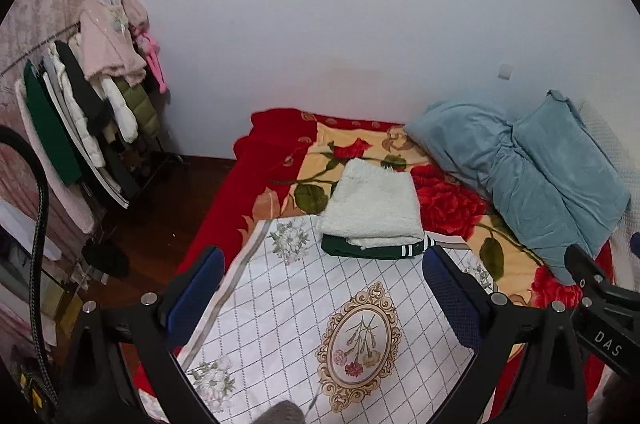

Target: Fold large clothes

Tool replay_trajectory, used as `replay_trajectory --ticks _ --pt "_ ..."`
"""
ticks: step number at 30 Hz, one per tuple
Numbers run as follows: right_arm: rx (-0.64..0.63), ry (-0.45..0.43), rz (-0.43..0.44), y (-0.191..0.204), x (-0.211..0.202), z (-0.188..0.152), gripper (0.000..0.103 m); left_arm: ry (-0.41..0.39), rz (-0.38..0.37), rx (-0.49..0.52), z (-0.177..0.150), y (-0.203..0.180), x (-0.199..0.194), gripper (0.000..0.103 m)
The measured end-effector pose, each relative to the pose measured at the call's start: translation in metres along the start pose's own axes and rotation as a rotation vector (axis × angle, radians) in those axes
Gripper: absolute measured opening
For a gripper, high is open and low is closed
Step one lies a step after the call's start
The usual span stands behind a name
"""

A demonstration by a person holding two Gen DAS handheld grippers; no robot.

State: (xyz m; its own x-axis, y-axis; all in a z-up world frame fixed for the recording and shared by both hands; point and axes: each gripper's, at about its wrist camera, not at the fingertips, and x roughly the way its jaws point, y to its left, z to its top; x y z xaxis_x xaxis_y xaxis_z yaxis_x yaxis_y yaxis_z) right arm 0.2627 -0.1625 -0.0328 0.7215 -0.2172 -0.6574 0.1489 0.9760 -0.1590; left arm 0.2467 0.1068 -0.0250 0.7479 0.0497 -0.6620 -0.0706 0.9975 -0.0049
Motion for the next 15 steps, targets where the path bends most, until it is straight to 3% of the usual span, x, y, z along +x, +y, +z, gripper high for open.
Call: replay_trajectory --ticks 8,15 --pt "0.011 -0.057 0.007 -0.031 -0.079 -0.005 0.103 -0.034 -0.016 0.014 -0.01 -0.009 -0.057 0.101" --pt "0.026 -0.079 0.022 -0.05 -0.114 -0.016 0.103 -0.072 -0.001 0.018 -0.015 -0.01 -0.084 0.101"
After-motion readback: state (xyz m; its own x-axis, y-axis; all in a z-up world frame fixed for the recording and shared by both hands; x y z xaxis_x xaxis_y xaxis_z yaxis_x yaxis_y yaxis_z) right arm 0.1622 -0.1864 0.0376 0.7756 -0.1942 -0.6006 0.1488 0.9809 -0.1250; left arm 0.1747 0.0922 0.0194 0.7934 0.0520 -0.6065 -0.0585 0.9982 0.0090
